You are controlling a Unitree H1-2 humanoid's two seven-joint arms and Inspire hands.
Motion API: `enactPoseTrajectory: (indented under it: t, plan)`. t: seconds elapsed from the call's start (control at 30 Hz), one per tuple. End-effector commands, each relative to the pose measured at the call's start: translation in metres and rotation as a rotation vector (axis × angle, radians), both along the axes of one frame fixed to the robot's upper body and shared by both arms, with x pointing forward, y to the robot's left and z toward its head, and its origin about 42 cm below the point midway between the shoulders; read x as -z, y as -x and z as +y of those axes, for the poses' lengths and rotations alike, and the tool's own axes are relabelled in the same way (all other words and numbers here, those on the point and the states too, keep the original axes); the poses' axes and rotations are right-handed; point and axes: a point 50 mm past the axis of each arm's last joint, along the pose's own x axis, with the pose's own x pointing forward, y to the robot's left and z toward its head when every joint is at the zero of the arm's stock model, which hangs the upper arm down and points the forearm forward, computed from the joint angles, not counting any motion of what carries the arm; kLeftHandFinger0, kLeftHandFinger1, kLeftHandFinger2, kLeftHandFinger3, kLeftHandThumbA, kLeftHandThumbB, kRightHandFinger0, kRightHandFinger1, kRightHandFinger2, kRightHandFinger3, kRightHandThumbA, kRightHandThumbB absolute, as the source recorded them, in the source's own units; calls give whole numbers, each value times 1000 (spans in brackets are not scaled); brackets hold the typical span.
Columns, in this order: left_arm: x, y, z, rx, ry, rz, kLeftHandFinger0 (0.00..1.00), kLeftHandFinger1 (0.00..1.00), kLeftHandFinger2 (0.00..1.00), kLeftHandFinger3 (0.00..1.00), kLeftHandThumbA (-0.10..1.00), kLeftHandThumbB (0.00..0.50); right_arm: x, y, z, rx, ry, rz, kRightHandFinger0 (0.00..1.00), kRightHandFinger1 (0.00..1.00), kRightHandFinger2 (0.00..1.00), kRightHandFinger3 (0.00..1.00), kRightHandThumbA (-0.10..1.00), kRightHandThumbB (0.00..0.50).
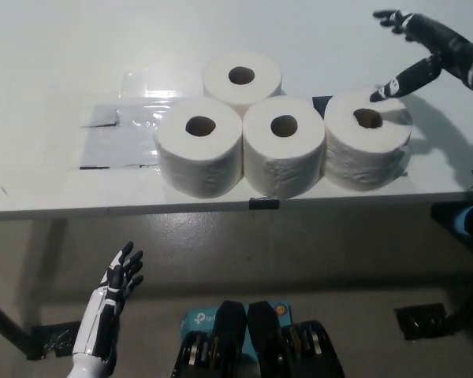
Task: A few rolls of toilet paper are kept infront of the robot and the robot uses its right hand to lift one of the rolls and and places it on top of the other rolls to stack it.
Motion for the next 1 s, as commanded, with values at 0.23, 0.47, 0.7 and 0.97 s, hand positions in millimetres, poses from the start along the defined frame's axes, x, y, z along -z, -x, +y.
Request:
enactPoseTrajectory:
  t: [0.23, 0.47, 0.7, 0.97]
  plan:
    - [-15, -1, -1, 22, -18, -59, 1000, 1000, 1000, 1000, 1000, 83, -86, -23, 21, -39, 400, 106, 1000, 1000, 1000, 1000, 1000, 403]
    - [-17, -2, 0, 25, -30, -76, 1000, 1000, 1000, 1000, 1000, 45, -88, -24, 25, -30, 355, 132, 1000, 1000, 1000, 1000, 1000, 388]
    - [-16, -2, 0, 26, -23, -65, 1000, 1000, 1000, 1000, 1000, 49, -94, -23, 28, -51, 320, 125, 1000, 1000, 1000, 1000, 1000, 381]
    - [-17, -3, 1, 24, -29, -61, 1000, 1000, 1000, 1000, 1000, 66, -90, -23, 42, -56, 313, 144, 1000, 1000, 1000, 1000, 1000, 391]
